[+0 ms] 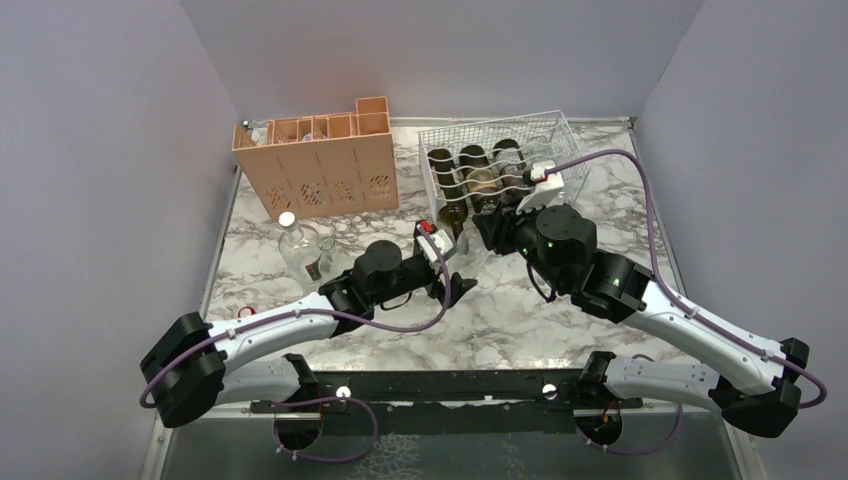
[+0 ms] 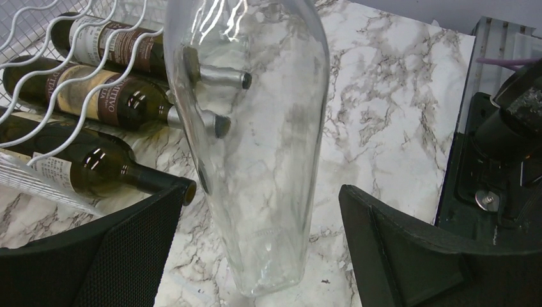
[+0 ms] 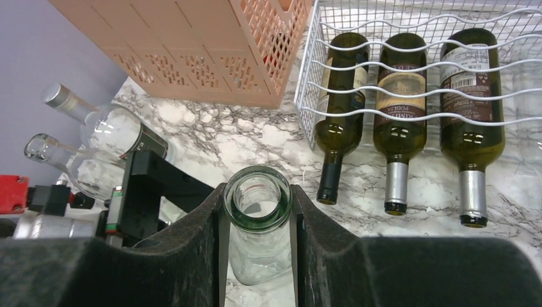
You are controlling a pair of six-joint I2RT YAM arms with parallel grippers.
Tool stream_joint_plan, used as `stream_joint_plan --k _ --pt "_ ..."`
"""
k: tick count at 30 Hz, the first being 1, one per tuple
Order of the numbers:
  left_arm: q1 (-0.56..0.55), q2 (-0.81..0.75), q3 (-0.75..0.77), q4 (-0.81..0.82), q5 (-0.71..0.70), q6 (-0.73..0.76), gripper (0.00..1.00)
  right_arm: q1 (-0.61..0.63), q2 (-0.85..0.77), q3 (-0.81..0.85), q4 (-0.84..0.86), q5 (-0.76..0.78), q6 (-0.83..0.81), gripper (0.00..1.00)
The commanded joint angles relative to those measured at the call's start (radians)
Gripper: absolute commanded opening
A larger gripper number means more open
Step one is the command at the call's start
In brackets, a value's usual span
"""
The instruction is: Put the wine bottle on the wine rack
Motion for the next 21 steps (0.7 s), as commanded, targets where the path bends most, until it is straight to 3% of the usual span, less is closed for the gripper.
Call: stream_joint_plan --k 1,5,13,16,21 --pt "-0.001 0.054 0.058 0.100 -0.047 -0.055 0.99 0.000 -0.029 0.050 0.042 0.024 0.063 0.06" --pt "-0.001 0.097 0.067 0.123 -0.094 -0.056 0.96 0.000 -0.025 0.054 0.031 0.030 0.086 0.06" --pt "-0.007 0.142 0.074 0.137 -0.113 0.008 0.72 0.000 -0.045 0.061 -0.011 0.054 0.105 0.07" --pt "-0.009 0.150 0.079 0.138 -0.086 0.052 0.51 0.001 -0.056 0.064 -0.030 0.053 0.111 0.09" --pt "-0.009 0.145 0.096 0.138 -0.047 0.193 0.03 0.000 -0.086 0.062 -0.075 0.000 0.087 0.42"
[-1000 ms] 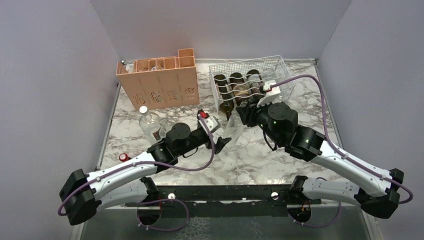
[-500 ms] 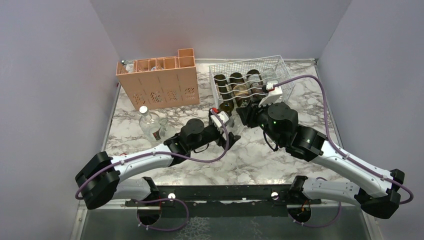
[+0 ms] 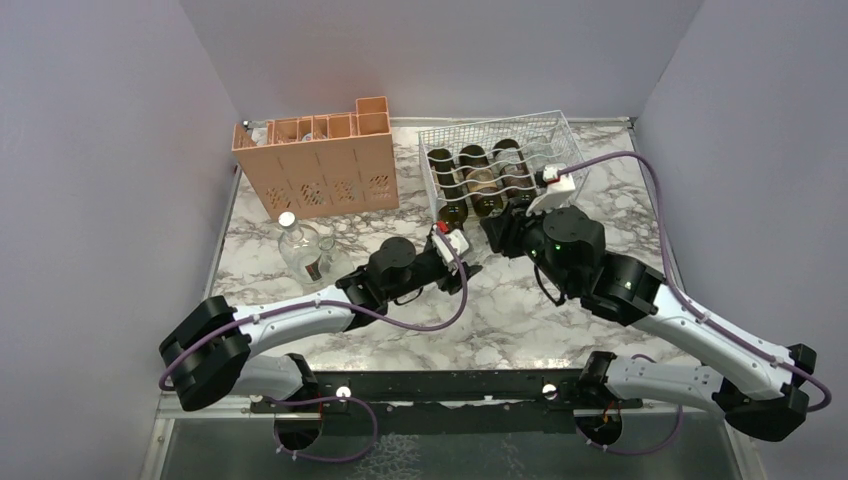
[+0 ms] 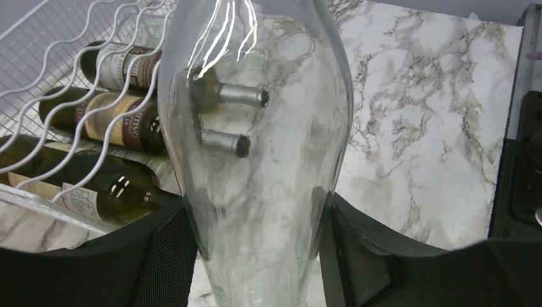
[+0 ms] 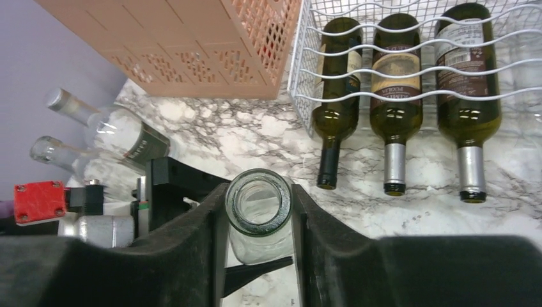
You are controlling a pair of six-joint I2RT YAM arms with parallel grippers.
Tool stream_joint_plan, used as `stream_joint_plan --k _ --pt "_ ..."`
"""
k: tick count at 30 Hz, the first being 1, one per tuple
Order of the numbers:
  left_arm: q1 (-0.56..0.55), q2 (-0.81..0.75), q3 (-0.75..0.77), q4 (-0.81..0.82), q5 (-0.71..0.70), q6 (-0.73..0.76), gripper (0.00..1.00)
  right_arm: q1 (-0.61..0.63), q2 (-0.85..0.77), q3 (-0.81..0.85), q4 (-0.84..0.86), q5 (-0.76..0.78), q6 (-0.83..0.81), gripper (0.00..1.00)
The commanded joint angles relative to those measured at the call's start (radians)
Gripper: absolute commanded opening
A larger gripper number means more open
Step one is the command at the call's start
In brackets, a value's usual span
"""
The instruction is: Put the wine bottle on the wine rack
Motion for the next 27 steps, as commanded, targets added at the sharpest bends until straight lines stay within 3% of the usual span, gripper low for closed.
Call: stream_joint_plan --k 1,9,17,27 --pt "0.004 -0.006 0.047 0.029 0.020 0.154 0.00 0.002 -0.072 0.041 0.001 -0.033 -0.002 0.48" --pt "0.004 -0.029 0.050 0.029 0.050 0.454 0.00 0.002 -0.160 0.050 -0.145 -0.101 0.005 0.61" --pt "-0.005 -0.087 -0.010 0.027 0.216 1.006 0.00 0.002 -0.118 0.208 -0.377 -0.177 -0.101 0.63" --pt "-0.021 -0.108 -0.017 0.013 0.205 1.218 0.00 0.001 -0.028 0.209 -0.429 -0.312 -0.129 0.67"
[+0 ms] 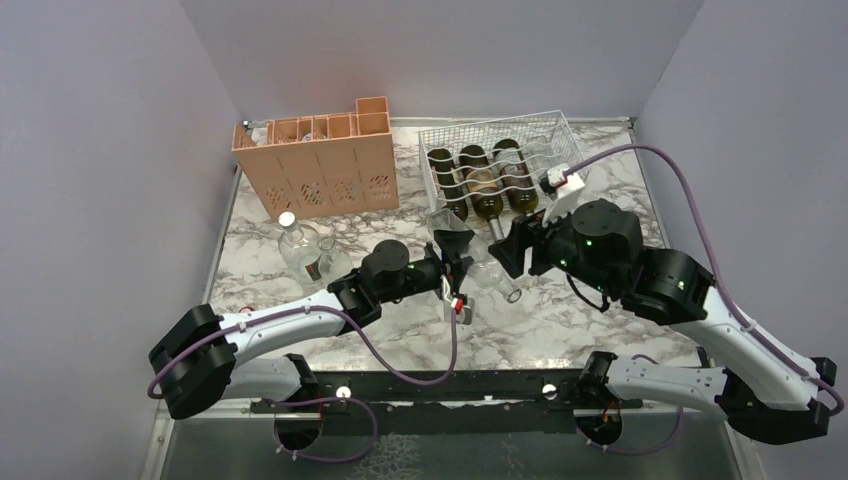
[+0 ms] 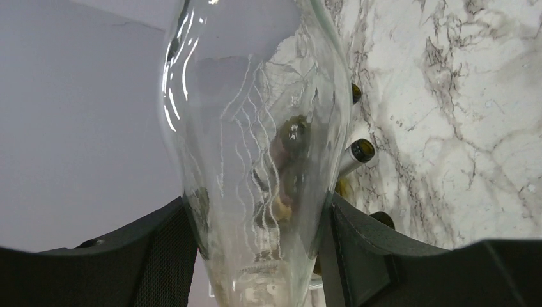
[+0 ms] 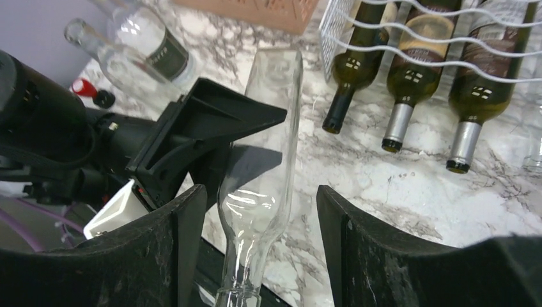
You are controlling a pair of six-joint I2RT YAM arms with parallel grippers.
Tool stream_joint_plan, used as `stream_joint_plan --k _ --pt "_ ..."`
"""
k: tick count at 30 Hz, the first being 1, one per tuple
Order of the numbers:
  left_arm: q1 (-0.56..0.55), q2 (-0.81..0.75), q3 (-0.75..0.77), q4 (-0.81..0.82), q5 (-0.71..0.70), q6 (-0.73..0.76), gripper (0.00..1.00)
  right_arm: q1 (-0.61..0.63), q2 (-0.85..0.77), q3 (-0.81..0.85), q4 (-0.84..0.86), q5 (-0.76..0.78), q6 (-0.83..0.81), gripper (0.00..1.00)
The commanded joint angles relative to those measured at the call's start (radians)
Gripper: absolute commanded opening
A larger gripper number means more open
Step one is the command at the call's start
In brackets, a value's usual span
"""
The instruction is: Put the wine bottle on the wine rack
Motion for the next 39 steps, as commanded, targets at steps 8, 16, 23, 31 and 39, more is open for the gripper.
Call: stream_joint_plan --k 8,16,23,31,39 --pt "-0.014 -0.041 0.006 0.013 0.026 0.206 0.00 0.002 0.068 -0.087 0.009 -0.163 0.005 0.68" --pt "-0.017 -0.032 0.013 -0.015 0.007 0.233 0.00 0.002 0.109 -0.167 0.059 -0.204 0.059 0.68" --pt "-0.017 -0.029 0.014 -0.033 -0.004 0.232 0.00 0.001 0.158 -0.190 0.066 -0.191 0.089 0.64" --pt "-0.019 -0.036 0.016 -0.038 -0.047 0.205 0.09 0.002 0.211 -0.191 0.062 -0.181 0.088 0.61" --pt "-0.019 -0.039 0.025 -0.039 -0.077 0.152 0.11 0.001 0.251 -0.193 0.076 -0.167 0.090 0.65"
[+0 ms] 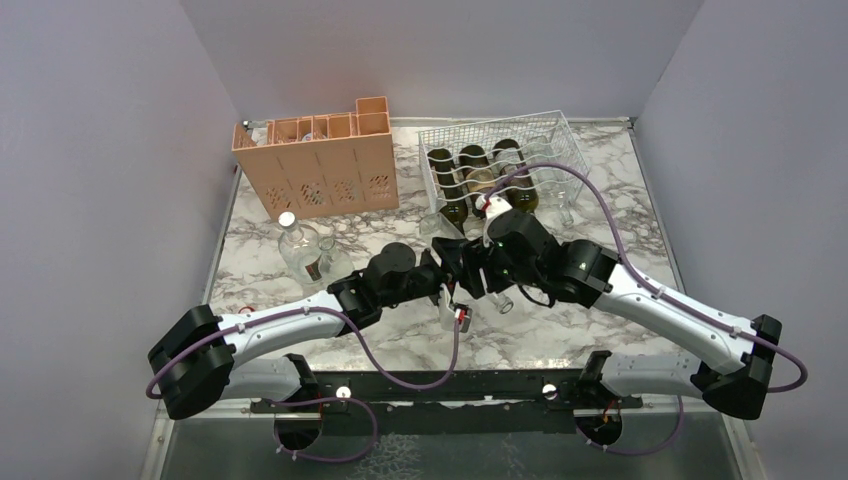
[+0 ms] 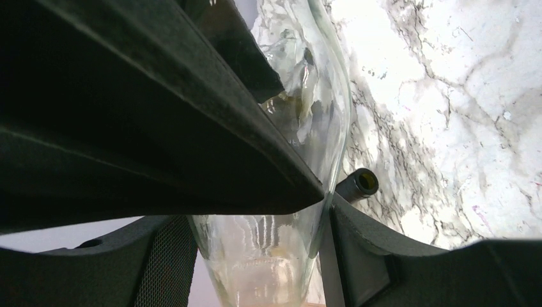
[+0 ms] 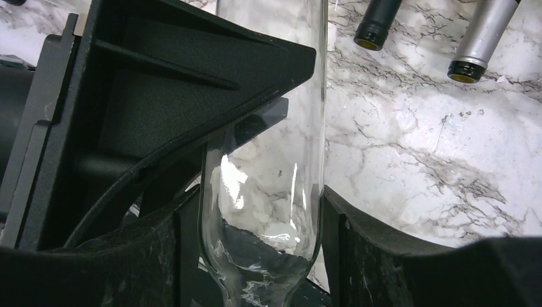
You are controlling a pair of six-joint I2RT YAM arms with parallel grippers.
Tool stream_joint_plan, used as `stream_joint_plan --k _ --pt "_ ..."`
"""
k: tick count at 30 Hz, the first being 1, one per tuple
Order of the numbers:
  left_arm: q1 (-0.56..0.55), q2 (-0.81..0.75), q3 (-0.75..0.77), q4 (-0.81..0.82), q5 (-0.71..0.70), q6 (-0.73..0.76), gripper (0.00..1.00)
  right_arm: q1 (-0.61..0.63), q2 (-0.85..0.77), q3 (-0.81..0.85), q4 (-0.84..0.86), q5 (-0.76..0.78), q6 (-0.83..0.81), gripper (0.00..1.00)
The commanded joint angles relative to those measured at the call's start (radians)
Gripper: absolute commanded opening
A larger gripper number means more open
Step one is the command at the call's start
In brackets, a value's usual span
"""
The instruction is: Put the wine bottle on the wine rack
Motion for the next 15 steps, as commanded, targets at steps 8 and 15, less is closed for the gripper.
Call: stream_joint_plan --k 8,15 --pt "-0.006 -0.051 0.018 0.114 -0.028 -0.070 0.24 0.004 0.017 0.003 0.029 0.065 0.022 0.30" --pt "-0.005 -0.063 -0.006 0.114 -0.049 -0.090 0.96 0.003 -0.069 0.008 0.077 0.162 0.017 0.01"
